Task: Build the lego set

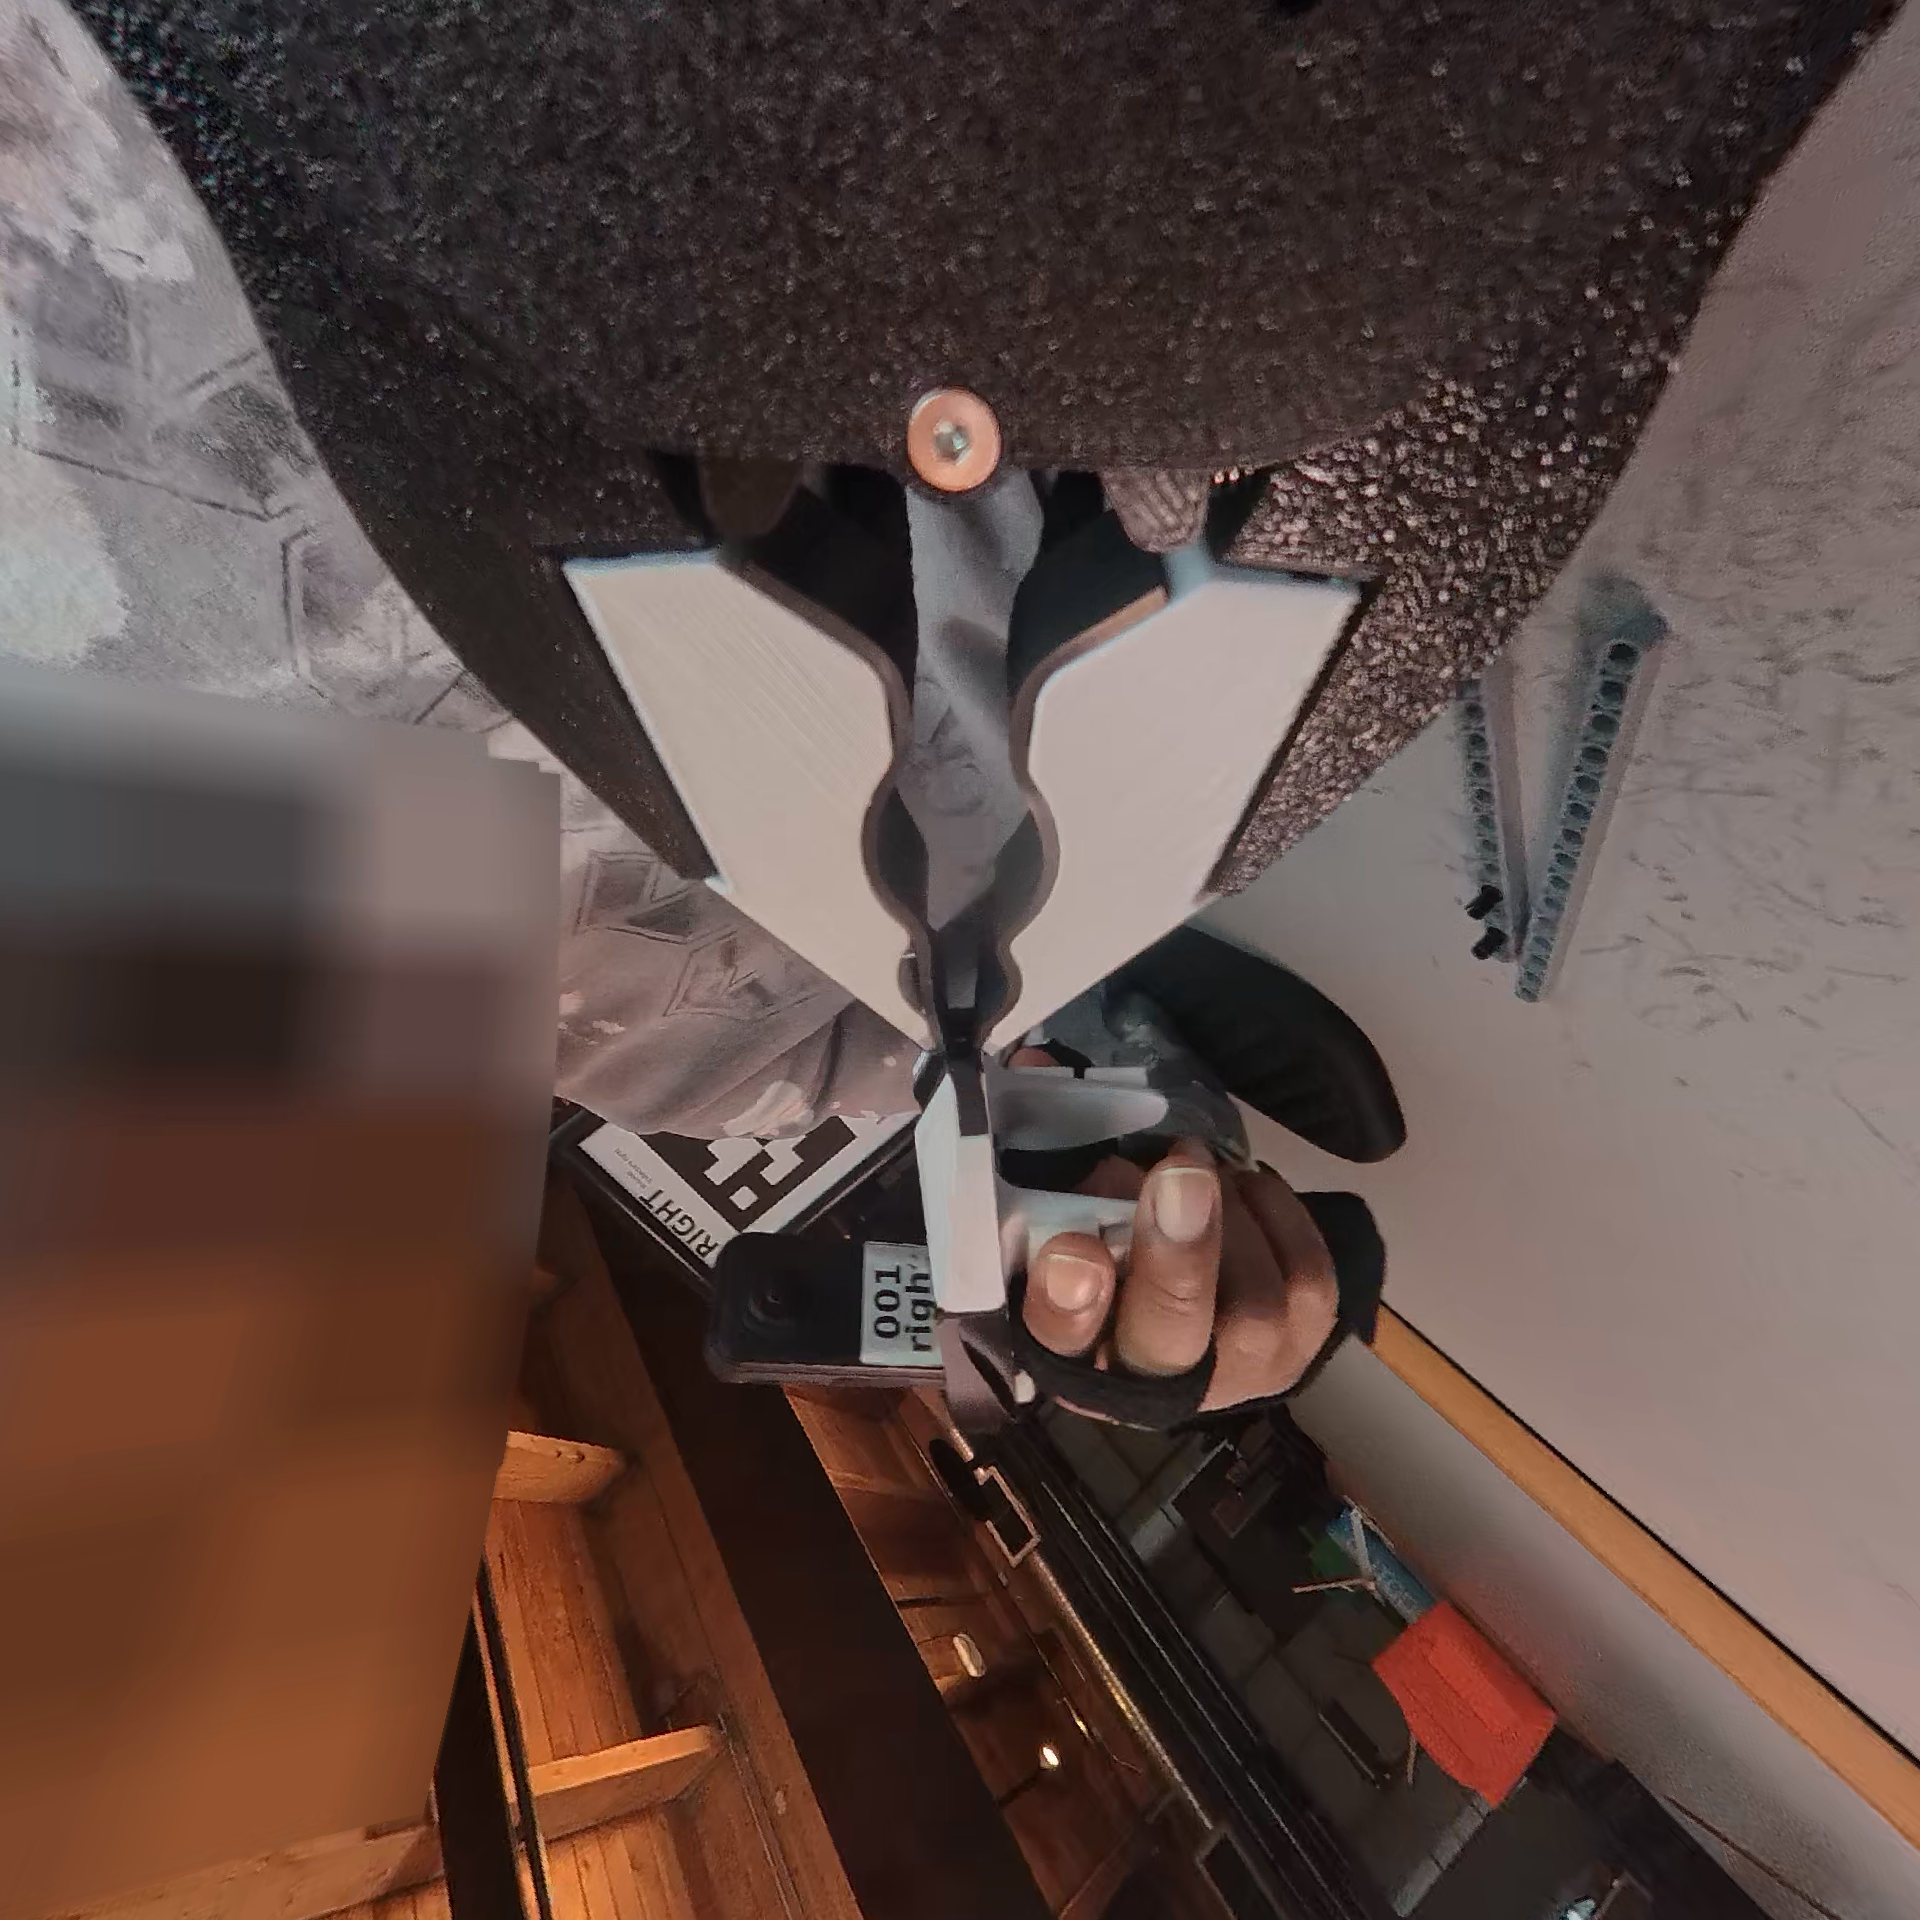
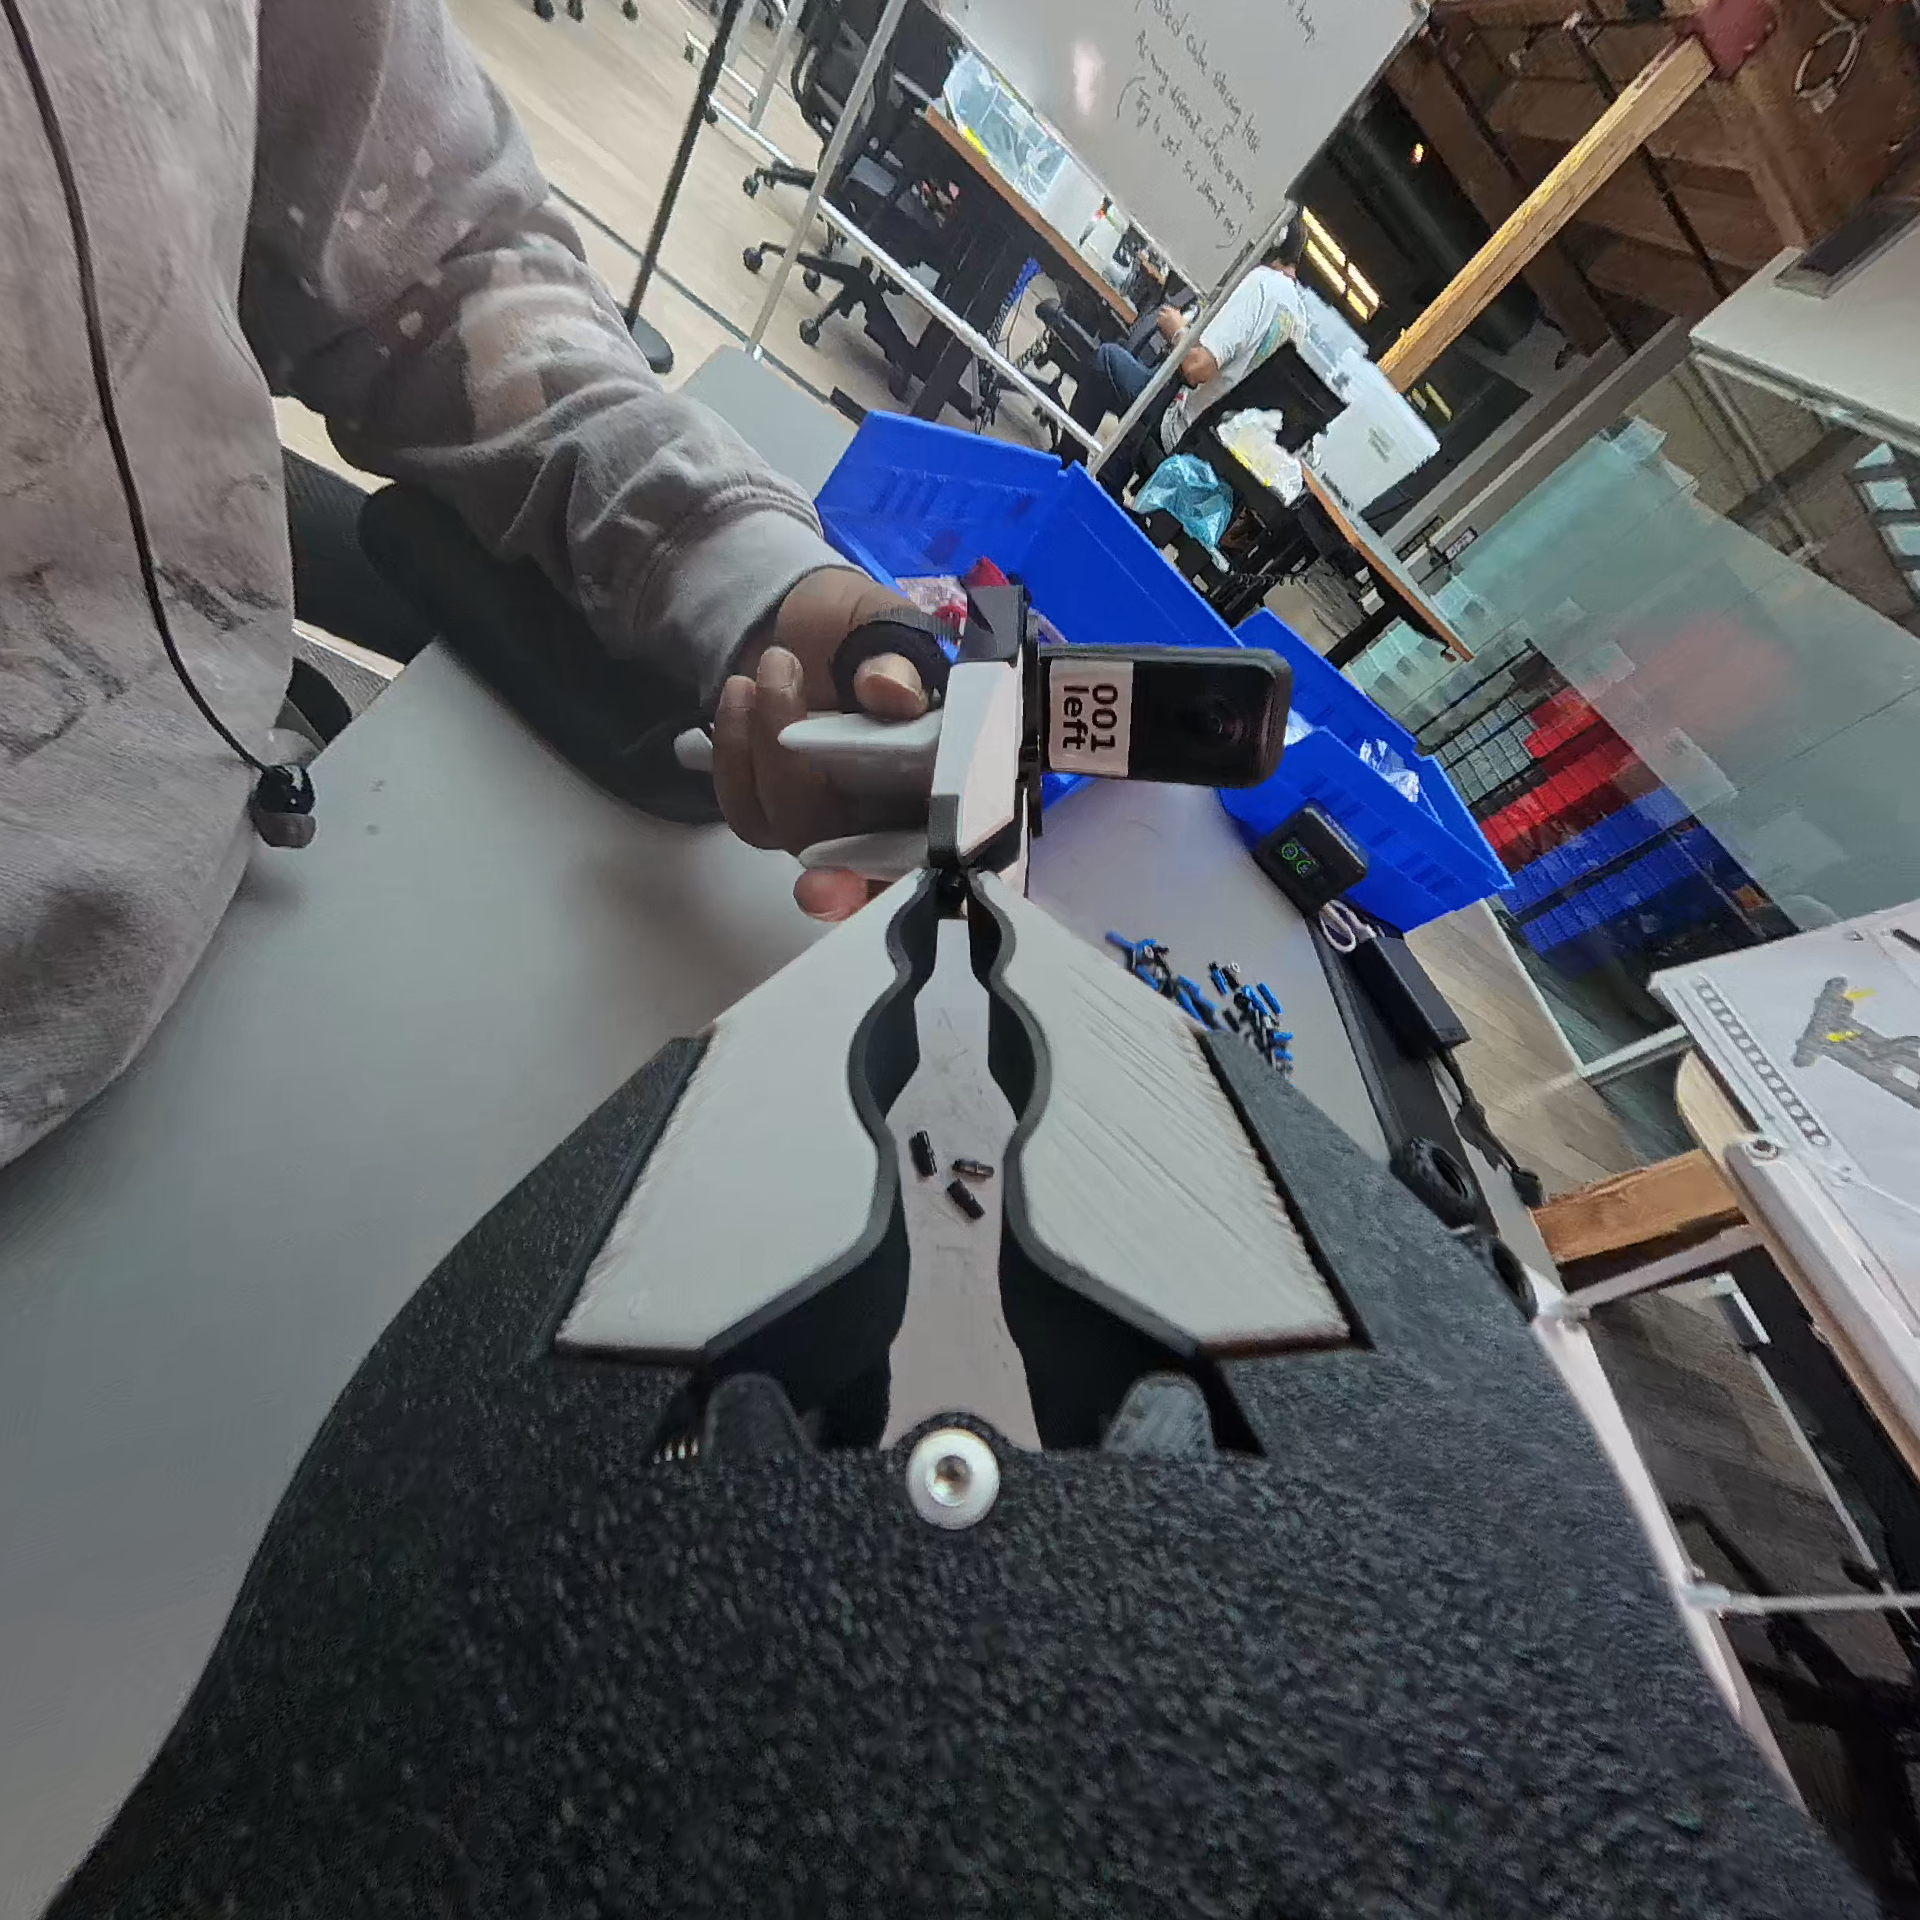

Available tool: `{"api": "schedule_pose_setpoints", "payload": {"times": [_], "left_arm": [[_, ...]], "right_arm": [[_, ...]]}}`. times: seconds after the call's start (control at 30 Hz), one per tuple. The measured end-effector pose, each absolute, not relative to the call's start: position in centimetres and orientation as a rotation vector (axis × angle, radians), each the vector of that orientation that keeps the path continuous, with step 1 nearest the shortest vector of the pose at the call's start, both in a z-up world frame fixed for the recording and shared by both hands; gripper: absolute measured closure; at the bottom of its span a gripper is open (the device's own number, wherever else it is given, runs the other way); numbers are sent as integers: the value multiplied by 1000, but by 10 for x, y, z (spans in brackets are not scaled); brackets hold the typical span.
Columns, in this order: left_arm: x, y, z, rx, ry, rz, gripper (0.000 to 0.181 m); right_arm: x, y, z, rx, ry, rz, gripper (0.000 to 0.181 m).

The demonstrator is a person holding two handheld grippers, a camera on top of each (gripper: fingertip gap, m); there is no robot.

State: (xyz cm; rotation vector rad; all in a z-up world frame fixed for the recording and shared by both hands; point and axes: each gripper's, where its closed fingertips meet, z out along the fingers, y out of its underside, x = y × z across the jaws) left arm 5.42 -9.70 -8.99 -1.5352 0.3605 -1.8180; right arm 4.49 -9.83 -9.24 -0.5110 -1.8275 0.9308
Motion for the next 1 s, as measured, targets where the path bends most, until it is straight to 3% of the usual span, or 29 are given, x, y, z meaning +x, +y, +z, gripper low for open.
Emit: {"api": "schedule_pose_setpoints", "payload": {"times": [0.1, 0.2, 0.3, 0.5, 1.0], "left_arm": [[44, -79, -112, -1689, 365, -1544, 172], [19, -67, -159, -1948, 637, -889, 159], [16, -83, -196, -2093, 919, -600, 155], [33, -96, -231, -2145, 1154, -421, 157], [40, -95, -236, -2123, 1184, -367, 172]], "right_arm": [[42, -80, -111, -650, -1912, 840, 177], [53, -72, -147, -813, -2104, 813, 177], [60, -77, -184, -911, -2288, 734, 177], [44, -93, -211, -966, -2449, 666, 177], [40, -95, -222, -980, -2555, 656, 177]]}}
